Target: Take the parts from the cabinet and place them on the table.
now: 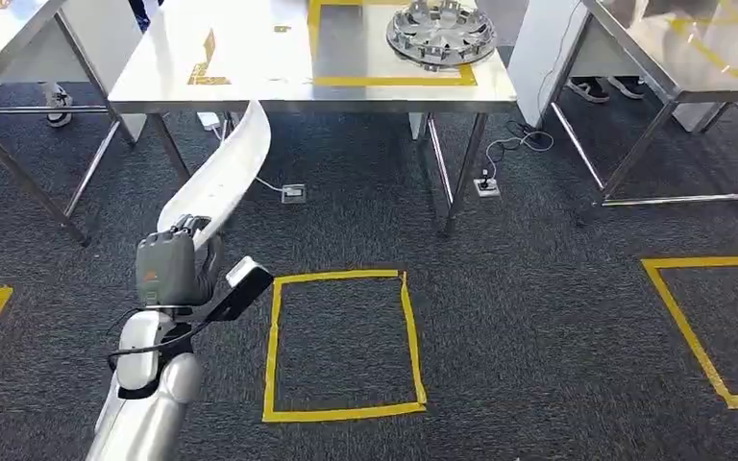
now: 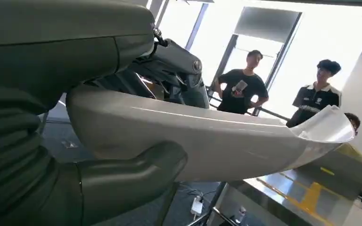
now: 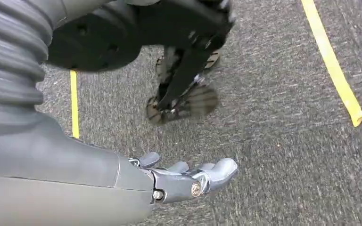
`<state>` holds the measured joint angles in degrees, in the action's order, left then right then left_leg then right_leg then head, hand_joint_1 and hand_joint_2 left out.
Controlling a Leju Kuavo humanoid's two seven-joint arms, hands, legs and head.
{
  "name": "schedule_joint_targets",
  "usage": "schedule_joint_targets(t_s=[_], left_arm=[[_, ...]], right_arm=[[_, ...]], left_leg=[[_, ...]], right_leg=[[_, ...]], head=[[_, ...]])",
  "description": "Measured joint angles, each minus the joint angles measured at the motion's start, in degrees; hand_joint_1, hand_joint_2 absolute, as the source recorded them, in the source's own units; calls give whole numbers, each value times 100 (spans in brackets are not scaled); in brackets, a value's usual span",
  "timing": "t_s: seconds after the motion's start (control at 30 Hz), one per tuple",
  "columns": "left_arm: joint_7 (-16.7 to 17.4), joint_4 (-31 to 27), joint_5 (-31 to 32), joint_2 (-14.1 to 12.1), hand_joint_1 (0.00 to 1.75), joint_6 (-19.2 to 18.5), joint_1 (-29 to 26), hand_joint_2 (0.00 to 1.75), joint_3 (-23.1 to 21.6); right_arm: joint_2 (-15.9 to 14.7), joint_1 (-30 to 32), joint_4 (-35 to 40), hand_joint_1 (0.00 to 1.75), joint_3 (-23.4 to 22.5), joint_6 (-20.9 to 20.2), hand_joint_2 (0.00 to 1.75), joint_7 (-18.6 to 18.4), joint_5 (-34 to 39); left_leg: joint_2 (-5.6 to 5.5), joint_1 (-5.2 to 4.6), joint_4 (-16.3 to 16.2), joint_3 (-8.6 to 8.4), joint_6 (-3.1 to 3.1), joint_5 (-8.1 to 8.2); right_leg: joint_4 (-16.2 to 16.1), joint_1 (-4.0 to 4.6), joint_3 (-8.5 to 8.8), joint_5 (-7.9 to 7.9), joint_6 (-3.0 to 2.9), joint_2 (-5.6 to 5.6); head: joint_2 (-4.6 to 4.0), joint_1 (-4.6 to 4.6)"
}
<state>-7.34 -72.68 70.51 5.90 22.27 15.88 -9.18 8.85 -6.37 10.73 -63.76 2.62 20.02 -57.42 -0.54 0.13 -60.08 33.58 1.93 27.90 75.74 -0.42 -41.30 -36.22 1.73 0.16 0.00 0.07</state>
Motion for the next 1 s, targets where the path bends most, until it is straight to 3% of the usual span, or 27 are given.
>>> schedule_joint_targets(t_s=[0.03,0.07,0.13,0.17,0.2,0.27,0.3,0.33,0.37,0.4,0.43,0.5,0.53,0.57,0.63,0.67,0.7,0.73,0.8,0.83,0.87,0.9,0.97,1.0], left_arm=[[7,60,0,2,175,0,49,175,11],[15,127,-2,2,175,9,111,175,20],[15,229,-15,18,175,39,237,175,46],[15,319,-26,24,175,48,300,175,72],[22,359,-46,26,175,57,337,175,90],[42,402,-76,33,175,74,334,175,131],[42,418,-85,33,175,87,353,175,149],[46,429,-92,33,175,103,347,175,175],[46,435,-98,33,175,129,362,175,206],[46,437,-109,31,175,146,353,175,234],[48,446,-122,26,175,153,321,175,262],[46,464,-146,13,175,162,256,175,299],[44,464,-153,9,175,164,230,175,317],[31,461,-155,4,175,173,215,175,335],[13,461,-170,-11,175,181,191,175,365],[2,464,-173,-20,175,190,177,175,376],[-4,462,-179,-17,175,190,160,175,383],[-11,424,-179,-7,175,186,118,175,383],[-55,394,-175,-11,175,186,117,175,387],[-77,365,-162,0,175,177,106,175,391],[-109,352,-149,6,175,168,114,175,391],[-140,350,-142,20,175,153,115,175,389],[-192,352,-131,39,175,83,78,175,385],[-210,352,-125,50,175,59,61,175,378]], right_arm=[[0,6,0,0,0,0,175,-4,-2],[0,7,0,0,0,2,175,-11,-2],[-9,4,0,0,0,2,175,-39,2],[-33,7,0,0,0,0,175,-59,5],[-26,0,0,0,2,0,175,-70,2],[-28,17,0,0,2,-2,175,-83,4],[-26,21,0,0,2,-2,175,-85,4],[-22,24,0,0,2,-15,175,-83,4],[-26,18,0,0,2,-17,175,-85,2],[-28,14,0,0,4,-17,175,-83,-2],[-28,15,0,0,4,-17,175,-83,-11],[-28,36,0,0,7,-20,175,-83,-13],[-28,49,0,0,9,-20,175,-83,-17],[-28,56,0,0,11,-26,175,-81,-22],[-26,60,0,0,24,-37,175,-79,-31],[-33,44,0,0,24,-35,175,-76,-39],[-35,33,0,0,28,-37,175,-63,-48],[-35,25,0,0,35,-37,175,-59,-61],[-35,28,0,0,37,-42,175,-52,-63],[-37,18,2,0,39,-48,175,-46,-68],[-37,2,2,0,39,-54,175,-42,-70],[-37,-11,2,0,44,-61,175,-39,-77],[-35,-9,2,0,44,-61,175,-39,-74],[-35,1,2,0,44,-61,175,-42,-74]], left_leg=[[-3,-13,0,-65,-1,47],[-5,-24,1,-131,-4,93],[-3,-41,14,-239,-11,187],[-13,-70,5,-294,-49,228],[-39,-48,21,-294,-94,263],[-32,-55,-50,-377,-153,168],[-33,-78,-79,-398,-183,217],[-15,-67,-226,-366,-201,260],[-12,-56,-531,-187,-221,298],[-11,-34,-934,79,-256,405],[-10,-11,-1280,331,-289,593],[-5,35,-1564,675,-363,828],[3,56,-1407,698,-387,761],[14,76,-1067,630,-413,539],[45,133,-161,387,-494,-216],[109,141,29,401,-460,-412],[111,117,-8,393,-320,-199],[101,104,4,353,-275,-318],[57,119,9,278,-159,-267],[50,122,32,222,-119,-235],[47,121,33,179,-90,-206],[44,117,35,141,-66,-163],[41,93,36,44,-39,-55],[31,82,36,-23,-39,5]], right_leg=[[-214,9,0,201,-28,1],[-590,32,93,498,-72,1],[-1545,119,395,1216,-236,-3],[-1523,154,378,1011,-276,12],[-1549,161,407,849,-272,31],[-1684,137,508,1037,-309,27],[-1703,94,656,1075,-342,29],[-1736,75,721,1068,-338,6],[-1736,62,766,1043,-365,5],[-1736,50,798,1004,-368,4],[-1736,39,832,960,-367,5],[-1735,12,927,862,-339,13],[-1735,-9,995,808,-316,19],[-1734,-32,1071,749,-287,22],[-1729,-57,1158,616,-206,22],[-1669,-41,1239,539,-162,20],[-1717,-36,1228,508,-120,25],[-1753,-20,1265,480,-63,12],[-1699,-46,1347,500,-10,11],[-1539,-61,1269,515,6,6],[-1224,-62,1083,528,23,4],[-791,-57,783,464,43,6],[-88,-54,196,90,70,6],[11,-49,16,-42,64,6]], head=[[0,2],[0,7],[0,13],[0,-18],[0,4],[0,0],[0,2],[0,2],[0,-55],[0,-55],[0,-63],[0,-63],[0,-68],[0,-66],[0,-81],[0,-114],[0,-108],[0,-79],[0,-57],[0,-46],[0,-35],[0,-4],[0,2],[0,7]])
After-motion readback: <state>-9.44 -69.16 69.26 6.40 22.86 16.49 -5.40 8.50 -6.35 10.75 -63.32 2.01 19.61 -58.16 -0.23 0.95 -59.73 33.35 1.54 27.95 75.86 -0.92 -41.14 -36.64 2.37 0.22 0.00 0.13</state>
